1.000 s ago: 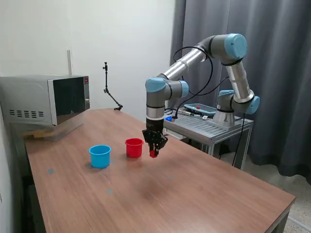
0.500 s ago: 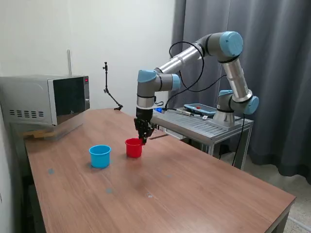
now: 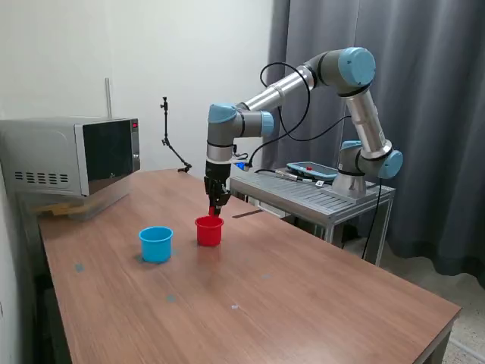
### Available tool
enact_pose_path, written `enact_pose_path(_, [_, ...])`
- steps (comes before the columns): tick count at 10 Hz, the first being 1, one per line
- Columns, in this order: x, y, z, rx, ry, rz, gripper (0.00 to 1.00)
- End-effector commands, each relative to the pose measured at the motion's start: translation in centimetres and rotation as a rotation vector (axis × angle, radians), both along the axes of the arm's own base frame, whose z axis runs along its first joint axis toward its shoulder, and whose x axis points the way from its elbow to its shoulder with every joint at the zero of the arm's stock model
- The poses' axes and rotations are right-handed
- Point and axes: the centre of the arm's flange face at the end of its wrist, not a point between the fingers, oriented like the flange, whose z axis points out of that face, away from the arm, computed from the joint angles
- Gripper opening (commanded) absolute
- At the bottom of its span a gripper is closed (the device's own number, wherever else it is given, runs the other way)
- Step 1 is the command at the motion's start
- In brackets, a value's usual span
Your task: Place red objects in the red bin, and blue objects in the blue bin.
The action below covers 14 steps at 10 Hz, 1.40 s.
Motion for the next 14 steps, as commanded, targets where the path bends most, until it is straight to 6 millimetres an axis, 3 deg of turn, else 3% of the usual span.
enact_pose_path(1, [0.7, 1.2, -0.8, -0.005, -0.033, -0.029, 0.00])
enact_pose_path(7, [0.8, 2.0, -0.9, -0.004, -0.031, -0.064, 0.00])
enact_pose_path(8, [0.8, 2.1, -0.9, -0.006, -0.031, -0.066, 1.00])
enact_pose_path(14, [0.6, 2.8, -0.2, -0.004, -0.016, -0.081, 1.00])
